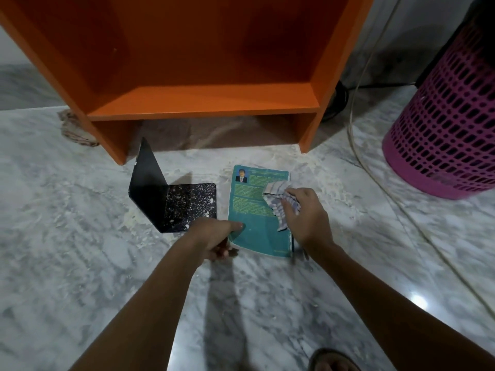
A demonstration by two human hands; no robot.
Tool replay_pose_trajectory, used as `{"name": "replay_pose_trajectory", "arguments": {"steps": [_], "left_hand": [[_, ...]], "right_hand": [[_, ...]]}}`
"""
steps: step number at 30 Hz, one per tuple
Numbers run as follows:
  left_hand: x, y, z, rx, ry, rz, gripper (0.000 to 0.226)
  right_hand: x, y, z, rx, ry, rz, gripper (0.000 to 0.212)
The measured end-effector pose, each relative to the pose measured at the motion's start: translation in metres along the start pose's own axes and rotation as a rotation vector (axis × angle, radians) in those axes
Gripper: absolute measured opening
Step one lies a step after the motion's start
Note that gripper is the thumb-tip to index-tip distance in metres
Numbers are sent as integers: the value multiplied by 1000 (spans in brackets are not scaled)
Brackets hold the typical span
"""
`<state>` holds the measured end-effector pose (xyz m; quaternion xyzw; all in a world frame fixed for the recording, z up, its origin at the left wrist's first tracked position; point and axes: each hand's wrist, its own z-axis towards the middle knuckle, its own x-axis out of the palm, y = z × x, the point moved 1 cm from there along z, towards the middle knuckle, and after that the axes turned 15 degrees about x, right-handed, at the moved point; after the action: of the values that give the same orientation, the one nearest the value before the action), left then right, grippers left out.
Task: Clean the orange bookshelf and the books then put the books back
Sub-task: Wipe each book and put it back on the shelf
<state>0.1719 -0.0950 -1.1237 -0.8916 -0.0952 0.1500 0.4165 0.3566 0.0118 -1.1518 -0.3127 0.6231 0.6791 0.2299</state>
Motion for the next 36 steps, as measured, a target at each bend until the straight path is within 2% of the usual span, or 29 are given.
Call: {"name": "replay_pose_trajectory", "arguments": {"steps": [2,5,8,10,14,16,19,22,24,26,28,31,33,36], "left_hand": [[3,1,-3,-1,39,-31,39],[8,3,-13,22,73,-128,27],[3,-15,-19,183,-2,-62,12],[-3,-39,-25,354,-75,146,10],[10,-81,-47,642,-197,845,13],[29,-82,-55,678,-246,1074,19],[62,-58,-52,656,-131,1270,28],[81,-27,-42,623,23,1232,28],[81,-16,-37,635,53,1101,19],[73,-14,-30,623,-42,810,25],[55,-16,-20,620,-216,594,24],[19,-10,-2,562,-417,704,17],[1,1,10,480,-353,701,18],[-13,10,16,404,-229,571,17]], "right_hand": [[1,3,-4,-17,35,-3,29],[4,4,-9,-28,81,-7,29],[2,6,-8,18,94,34,30],[-5,12,-4,87,59,110,32],[-37,29,10,201,-59,317,37],[-55,38,17,177,-126,411,32],[-67,42,22,121,-162,425,31],[-62,30,22,31,-85,323,26],[-60,19,19,-70,-70,238,26],[-61,10,17,-194,-78,119,30],[-61,10,10,-221,-39,43,31],[-50,18,-11,-268,118,68,29],[-34,24,-35,-483,210,19,23],[-4,25,-60,-807,340,-104,18]]}}
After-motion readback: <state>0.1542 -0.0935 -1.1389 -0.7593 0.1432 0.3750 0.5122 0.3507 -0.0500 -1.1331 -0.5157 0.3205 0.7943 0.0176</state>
